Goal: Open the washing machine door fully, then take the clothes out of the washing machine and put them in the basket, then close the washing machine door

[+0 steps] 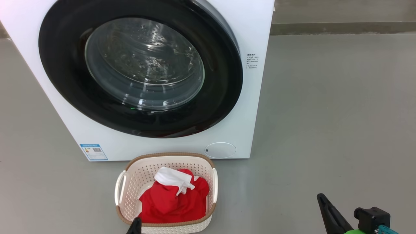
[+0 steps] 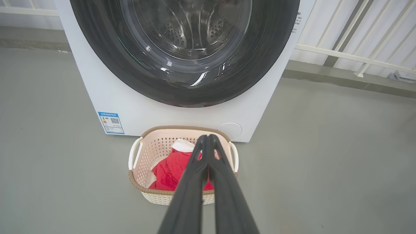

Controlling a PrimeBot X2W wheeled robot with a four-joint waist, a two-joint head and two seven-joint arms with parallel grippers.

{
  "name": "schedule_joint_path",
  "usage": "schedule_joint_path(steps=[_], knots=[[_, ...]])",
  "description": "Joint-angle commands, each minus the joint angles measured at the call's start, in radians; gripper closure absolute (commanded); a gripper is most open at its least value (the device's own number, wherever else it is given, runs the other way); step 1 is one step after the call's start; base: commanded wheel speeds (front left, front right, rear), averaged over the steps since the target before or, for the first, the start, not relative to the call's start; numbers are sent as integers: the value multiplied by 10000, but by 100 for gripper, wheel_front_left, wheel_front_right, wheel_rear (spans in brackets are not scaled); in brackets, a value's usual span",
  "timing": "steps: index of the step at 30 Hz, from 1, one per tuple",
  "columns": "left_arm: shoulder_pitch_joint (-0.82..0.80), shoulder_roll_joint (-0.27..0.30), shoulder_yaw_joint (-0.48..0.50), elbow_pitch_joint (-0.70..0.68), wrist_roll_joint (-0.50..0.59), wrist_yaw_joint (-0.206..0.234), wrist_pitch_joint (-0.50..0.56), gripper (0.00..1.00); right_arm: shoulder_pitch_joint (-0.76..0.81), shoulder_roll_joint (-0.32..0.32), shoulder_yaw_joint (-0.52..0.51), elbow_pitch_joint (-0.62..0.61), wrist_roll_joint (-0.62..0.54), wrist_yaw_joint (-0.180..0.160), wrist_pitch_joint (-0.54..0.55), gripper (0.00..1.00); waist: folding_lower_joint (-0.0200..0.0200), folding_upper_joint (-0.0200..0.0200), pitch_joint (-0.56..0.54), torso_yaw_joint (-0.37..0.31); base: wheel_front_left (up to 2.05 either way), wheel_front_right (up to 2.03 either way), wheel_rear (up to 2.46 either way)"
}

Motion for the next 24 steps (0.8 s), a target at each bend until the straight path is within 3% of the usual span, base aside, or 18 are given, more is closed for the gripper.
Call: schedule_joint_path(steps=[1, 5, 24], knots=[[-222, 26, 194, -182, -280, -129, 55, 100, -273, -70, -29, -228, 314, -1, 26, 100, 10, 0, 3, -6, 0, 0, 0], [-294, -1, 308, -131, -704, -227, 134, 100, -357, -88, -46, -197, 761, -1, 84, 100, -8, 0, 39, -19, 0, 0, 0], [-629, -148, 902, 95, -2808, -726, 550, 100, -736, -168, -156, -93, 2983, -3, 392, 100, -9, 0, 114, -86, 0, 0, 0]])
